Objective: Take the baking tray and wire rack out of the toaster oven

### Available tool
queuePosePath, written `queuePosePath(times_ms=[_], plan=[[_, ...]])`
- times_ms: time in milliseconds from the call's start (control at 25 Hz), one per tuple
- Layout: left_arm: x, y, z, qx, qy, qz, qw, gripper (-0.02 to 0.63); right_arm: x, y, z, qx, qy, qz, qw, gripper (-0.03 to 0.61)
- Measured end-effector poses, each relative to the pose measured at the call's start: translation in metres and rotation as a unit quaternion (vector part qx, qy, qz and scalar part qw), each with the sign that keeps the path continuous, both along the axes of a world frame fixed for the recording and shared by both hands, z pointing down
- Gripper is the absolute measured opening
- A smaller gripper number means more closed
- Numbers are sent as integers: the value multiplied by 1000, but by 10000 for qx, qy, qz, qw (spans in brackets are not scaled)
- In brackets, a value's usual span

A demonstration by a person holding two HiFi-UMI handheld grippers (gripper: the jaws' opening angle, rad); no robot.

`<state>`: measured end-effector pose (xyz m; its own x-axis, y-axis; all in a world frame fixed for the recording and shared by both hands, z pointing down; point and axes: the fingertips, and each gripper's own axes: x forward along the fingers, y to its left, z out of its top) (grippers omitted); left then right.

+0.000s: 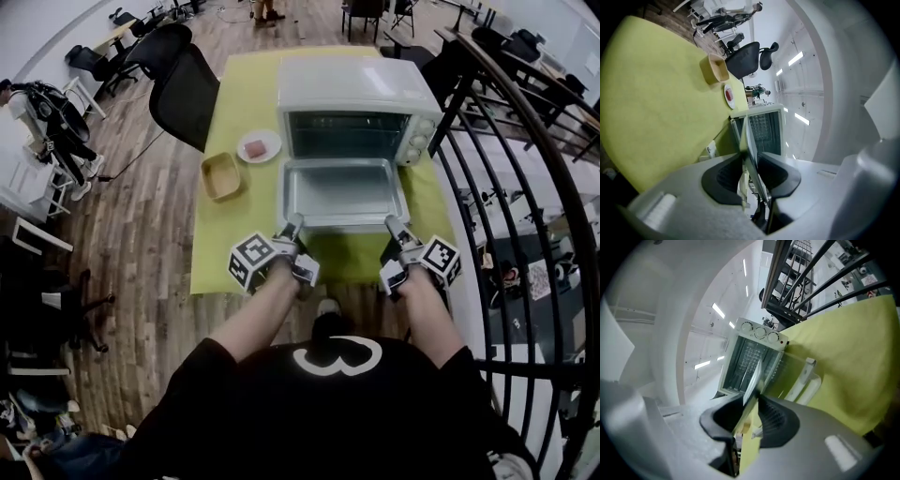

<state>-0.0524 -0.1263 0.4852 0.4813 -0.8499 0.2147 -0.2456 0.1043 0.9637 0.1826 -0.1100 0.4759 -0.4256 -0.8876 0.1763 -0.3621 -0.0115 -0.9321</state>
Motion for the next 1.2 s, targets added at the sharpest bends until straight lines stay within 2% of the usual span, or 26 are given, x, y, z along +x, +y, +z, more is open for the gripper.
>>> queuePosePath(times_ms=[160,360,560,800,1200], plan=[[-25,25,-5,-2,-39,-247,9997,110,-24,14,-2,22,-38,-244,9997,95],[-101,69,-11,39,-88,-734,9973,114,-101,35,-7,70,-80,-730,9973,97],[-152,103,-19,23,-124,-1233,9923,114,-154,45,-15,84,-58,-1290,9916,97],[-224,127,-4,0,-127,-1808,9834,115,-230,51,5,-8,-17,-1918,9814,94],[-266,139,19,-262,-182,-2279,9732,121,-278,45,33,-301,138,-2479,9682,74]])
